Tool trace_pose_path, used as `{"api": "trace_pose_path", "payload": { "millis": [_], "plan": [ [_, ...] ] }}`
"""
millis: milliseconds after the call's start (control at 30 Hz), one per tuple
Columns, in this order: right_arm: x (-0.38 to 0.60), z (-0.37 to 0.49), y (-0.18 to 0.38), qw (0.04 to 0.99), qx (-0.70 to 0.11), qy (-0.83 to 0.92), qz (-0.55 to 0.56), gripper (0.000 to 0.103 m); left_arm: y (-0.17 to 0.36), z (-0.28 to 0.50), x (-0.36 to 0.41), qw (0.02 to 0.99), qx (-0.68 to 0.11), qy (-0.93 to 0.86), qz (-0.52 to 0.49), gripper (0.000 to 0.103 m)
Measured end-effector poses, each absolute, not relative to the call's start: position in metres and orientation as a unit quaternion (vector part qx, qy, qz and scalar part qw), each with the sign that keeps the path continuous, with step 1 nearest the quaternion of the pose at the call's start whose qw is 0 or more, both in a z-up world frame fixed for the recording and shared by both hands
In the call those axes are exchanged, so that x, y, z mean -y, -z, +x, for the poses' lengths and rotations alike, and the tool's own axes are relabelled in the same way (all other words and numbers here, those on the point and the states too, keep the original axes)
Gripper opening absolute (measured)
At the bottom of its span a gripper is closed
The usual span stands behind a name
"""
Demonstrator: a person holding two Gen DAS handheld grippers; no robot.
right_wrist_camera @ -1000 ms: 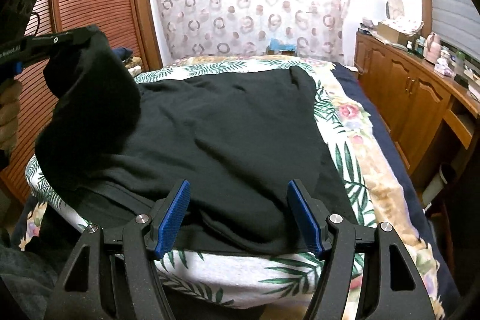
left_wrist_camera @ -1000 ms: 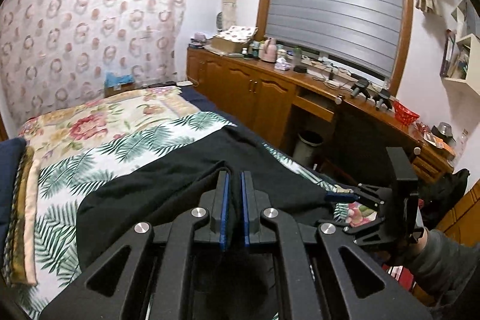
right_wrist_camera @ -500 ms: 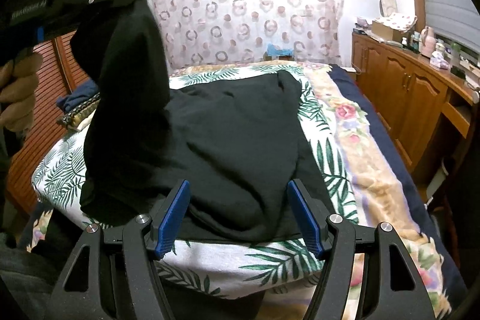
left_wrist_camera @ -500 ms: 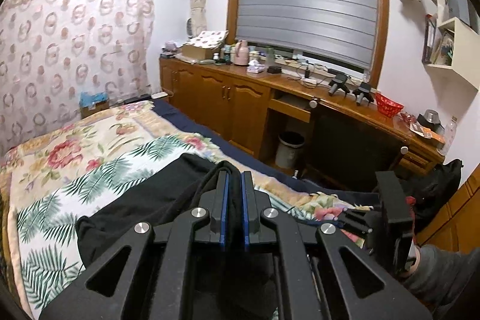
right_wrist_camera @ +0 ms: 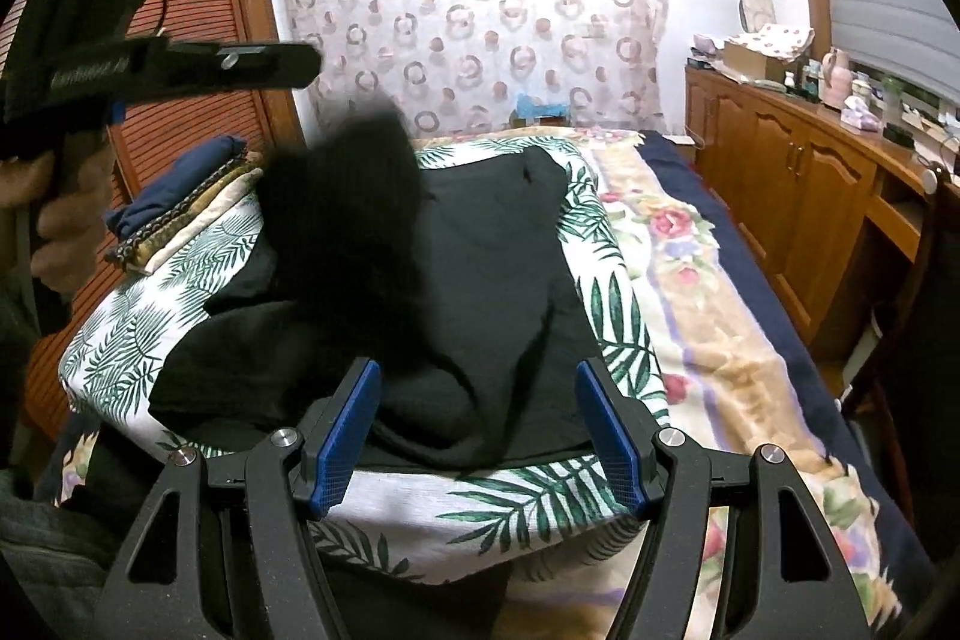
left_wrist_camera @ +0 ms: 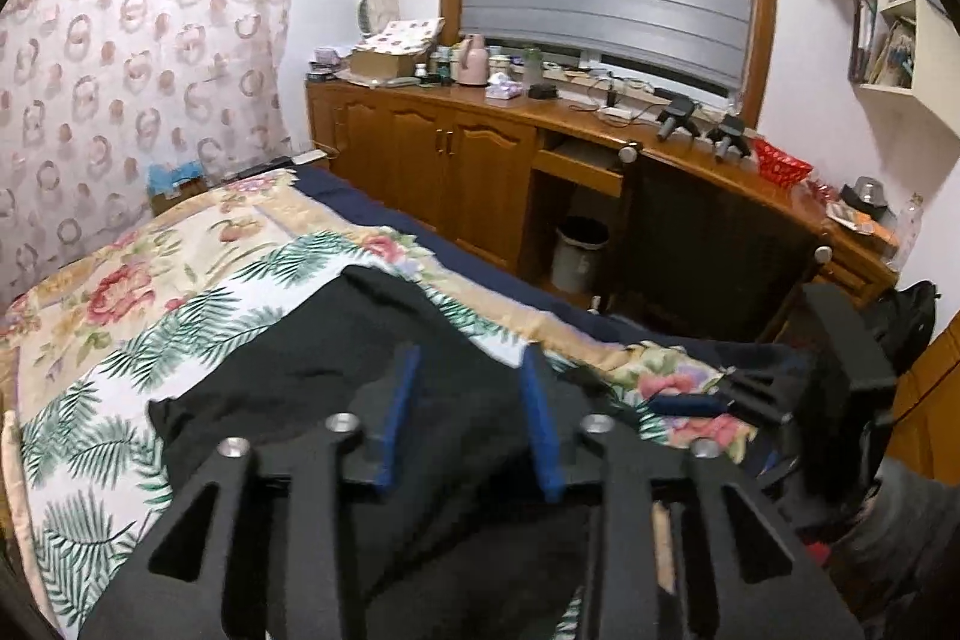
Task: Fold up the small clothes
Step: 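Lower the folded shirt onto the bed and open both tools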
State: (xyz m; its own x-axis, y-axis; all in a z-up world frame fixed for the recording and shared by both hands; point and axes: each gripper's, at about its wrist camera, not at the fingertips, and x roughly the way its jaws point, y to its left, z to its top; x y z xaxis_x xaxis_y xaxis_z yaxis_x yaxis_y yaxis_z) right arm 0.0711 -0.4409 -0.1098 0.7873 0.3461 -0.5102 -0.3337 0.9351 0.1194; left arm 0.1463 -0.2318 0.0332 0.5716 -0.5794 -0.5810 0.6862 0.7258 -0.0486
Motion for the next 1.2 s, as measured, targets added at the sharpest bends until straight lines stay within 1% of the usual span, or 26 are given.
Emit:
{"api": "trace_pose_path", "payload": {
  "millis": [100,133,167,200,233,267,400,567,900,1200],
  "plan": [
    [0.440,0.072,0.107,0.946,-0.271,-0.179,0.012,0.069,-0.026,0.146,0.213,0.886,-0.298,0.344,0.084,0.047],
    [0.440,0.072,0.107,0.946,-0.271,-0.179,0.012,0.069,-0.022,0.145,0.207,0.888,-0.301,0.337,0.084,0.054],
    [0.439,0.072,0.106,0.946,-0.270,-0.179,0.011,0.070,-0.018,0.145,0.201,0.890,-0.303,0.331,0.085,0.064],
    [0.439,0.073,0.105,0.946,-0.269,-0.179,0.010,0.069,-0.013,0.143,0.192,0.891,-0.305,0.324,0.086,0.070],
    [0.438,0.074,0.105,0.946,-0.268,-0.180,0.009,0.069,-0.006,0.141,0.184,0.893,-0.308,0.317,0.087,0.078],
    [0.436,0.074,0.105,0.946,-0.268,-0.181,0.008,0.069,0.001,0.140,0.174,0.894,-0.314,0.308,0.085,0.080],
    [0.429,0.080,0.101,0.945,-0.267,-0.189,0.000,0.069,0.028,0.138,0.137,0.897,-0.343,0.272,0.065,0.080],
    [0.410,0.088,0.094,0.942,-0.263,-0.206,-0.016,0.069,0.046,0.131,0.095,0.902,-0.361,0.233,0.040,0.080],
    [0.337,0.122,0.086,0.920,-0.276,-0.271,-0.062,0.069,0.058,0.114,0.049,0.915,-0.355,0.195,0.001,0.080],
    [0.267,0.159,0.096,0.883,-0.308,-0.336,-0.113,0.069,0.066,0.106,0.018,0.923,-0.346,0.170,-0.020,0.080]
  ]
}}
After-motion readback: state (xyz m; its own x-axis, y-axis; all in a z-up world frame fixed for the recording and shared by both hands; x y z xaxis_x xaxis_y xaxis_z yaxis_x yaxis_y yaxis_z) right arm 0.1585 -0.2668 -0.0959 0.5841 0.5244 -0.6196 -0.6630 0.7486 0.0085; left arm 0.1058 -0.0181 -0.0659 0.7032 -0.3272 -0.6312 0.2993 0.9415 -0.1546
